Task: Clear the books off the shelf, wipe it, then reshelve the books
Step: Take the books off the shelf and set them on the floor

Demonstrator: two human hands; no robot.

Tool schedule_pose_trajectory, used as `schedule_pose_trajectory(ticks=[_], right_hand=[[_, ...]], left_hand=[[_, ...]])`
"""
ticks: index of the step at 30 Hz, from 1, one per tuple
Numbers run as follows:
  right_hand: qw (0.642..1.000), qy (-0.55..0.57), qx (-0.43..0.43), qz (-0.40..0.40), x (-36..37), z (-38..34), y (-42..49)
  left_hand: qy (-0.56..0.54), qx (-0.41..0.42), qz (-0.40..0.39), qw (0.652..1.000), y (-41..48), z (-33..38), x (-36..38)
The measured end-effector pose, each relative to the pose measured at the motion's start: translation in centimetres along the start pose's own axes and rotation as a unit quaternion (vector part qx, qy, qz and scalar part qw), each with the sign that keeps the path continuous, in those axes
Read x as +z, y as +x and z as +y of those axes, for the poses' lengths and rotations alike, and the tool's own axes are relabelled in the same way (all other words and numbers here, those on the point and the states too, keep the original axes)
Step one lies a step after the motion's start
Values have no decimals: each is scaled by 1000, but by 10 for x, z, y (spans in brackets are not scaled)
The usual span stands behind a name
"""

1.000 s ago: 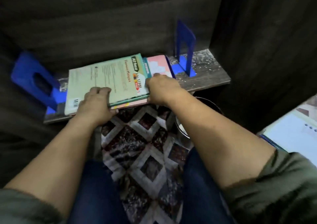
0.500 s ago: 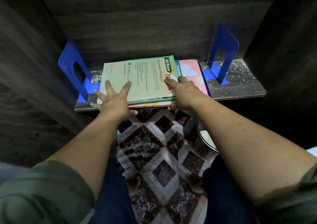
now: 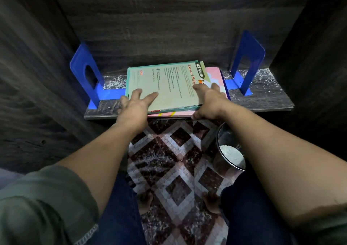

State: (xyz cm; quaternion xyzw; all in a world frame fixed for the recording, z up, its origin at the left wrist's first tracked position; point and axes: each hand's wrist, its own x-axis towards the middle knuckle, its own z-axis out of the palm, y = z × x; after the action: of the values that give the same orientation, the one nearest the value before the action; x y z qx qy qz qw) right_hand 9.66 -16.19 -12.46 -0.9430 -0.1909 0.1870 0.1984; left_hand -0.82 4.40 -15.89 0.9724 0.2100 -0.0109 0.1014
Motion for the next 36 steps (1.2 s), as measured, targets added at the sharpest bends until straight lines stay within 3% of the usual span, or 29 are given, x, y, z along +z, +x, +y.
schedule_pose_trajectory(ticks=[8, 16, 23, 29, 36], right_hand=[[997, -24, 78, -2, -11, 17, 7], [981, -149, 120, 36, 11, 7, 0], [987, -104, 89, 84, 12, 19, 2], [990, -87, 69, 86, 12, 23, -1], [985, -156, 54, 45, 2, 20, -4]], left_hand=[[-5, 71, -23, 997, -12, 16, -1], [183, 79, 44, 979, -14, 62, 2], [84, 26, -38, 995, -4, 60, -1], [60, 21, 5, 998, -3, 48, -2], [72, 28, -3, 997, -9, 45, -6]])
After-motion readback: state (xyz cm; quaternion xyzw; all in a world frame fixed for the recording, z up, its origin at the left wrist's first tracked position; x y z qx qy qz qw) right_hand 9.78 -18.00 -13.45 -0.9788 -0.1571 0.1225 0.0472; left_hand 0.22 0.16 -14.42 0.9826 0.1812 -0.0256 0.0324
